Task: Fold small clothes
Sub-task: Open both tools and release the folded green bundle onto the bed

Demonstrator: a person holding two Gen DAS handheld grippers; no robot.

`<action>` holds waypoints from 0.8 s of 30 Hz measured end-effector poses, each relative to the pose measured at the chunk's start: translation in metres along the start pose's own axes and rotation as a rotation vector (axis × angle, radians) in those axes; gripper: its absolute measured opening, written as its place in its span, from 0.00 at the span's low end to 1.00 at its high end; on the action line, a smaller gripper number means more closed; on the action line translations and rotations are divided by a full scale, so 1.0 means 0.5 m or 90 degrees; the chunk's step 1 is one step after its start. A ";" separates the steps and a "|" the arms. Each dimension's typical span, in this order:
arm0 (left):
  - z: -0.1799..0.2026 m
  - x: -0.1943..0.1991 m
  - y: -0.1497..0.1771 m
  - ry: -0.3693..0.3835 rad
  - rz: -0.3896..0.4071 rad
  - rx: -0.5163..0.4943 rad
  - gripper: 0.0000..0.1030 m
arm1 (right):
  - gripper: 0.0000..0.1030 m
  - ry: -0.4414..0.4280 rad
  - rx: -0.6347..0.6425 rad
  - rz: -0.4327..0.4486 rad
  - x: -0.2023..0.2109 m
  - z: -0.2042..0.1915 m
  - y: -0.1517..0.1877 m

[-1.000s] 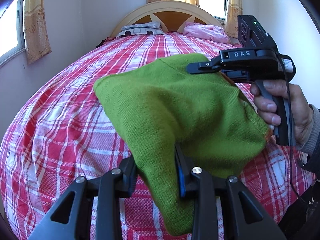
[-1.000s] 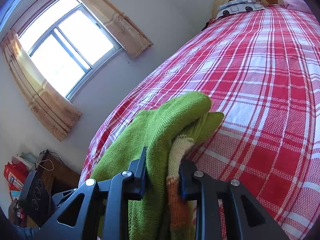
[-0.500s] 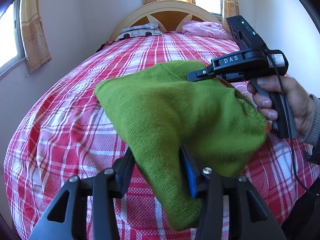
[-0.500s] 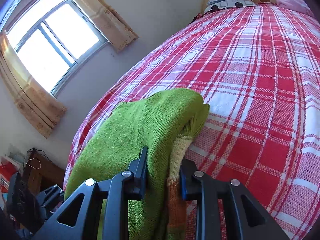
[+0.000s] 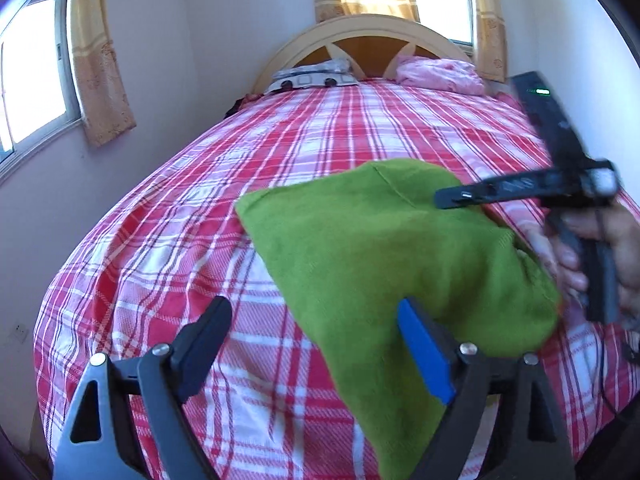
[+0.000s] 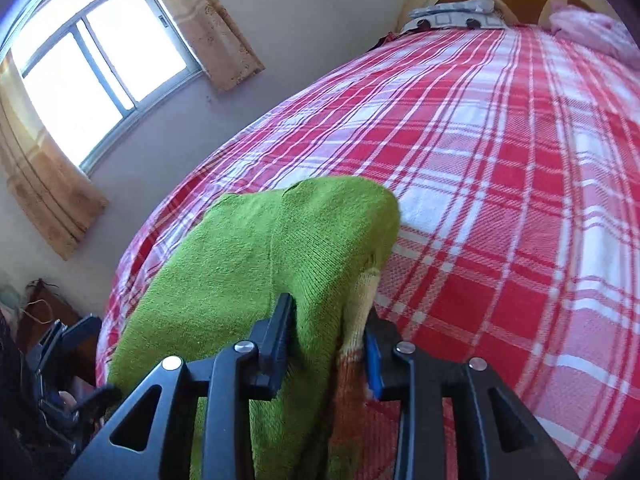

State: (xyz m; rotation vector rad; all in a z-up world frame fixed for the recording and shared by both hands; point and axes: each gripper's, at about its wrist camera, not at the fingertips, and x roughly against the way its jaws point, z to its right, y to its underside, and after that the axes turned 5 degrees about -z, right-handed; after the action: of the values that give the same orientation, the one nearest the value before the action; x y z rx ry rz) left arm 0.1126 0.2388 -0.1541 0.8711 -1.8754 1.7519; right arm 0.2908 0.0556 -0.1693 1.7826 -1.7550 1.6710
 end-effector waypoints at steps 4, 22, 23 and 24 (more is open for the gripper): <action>-0.023 -0.026 -0.028 -0.017 0.004 0.044 0.88 | 0.45 0.026 0.042 0.054 0.068 -0.055 0.013; -0.016 -0.048 -0.013 -0.063 -0.040 0.066 1.00 | 0.80 0.122 0.033 0.046 0.093 -0.070 0.105; -0.009 -0.028 -0.010 -0.058 -0.029 0.061 1.00 | 0.81 0.116 0.030 0.068 0.126 -0.081 0.115; -0.004 -0.012 -0.008 -0.056 -0.019 0.055 1.00 | 0.81 0.117 0.032 0.078 0.143 -0.091 0.124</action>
State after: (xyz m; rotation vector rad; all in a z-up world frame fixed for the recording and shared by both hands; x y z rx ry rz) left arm 0.1195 0.2416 -0.1552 1.0192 -1.8425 1.8161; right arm 0.1965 0.0252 -0.1348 1.5117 -1.7881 1.8764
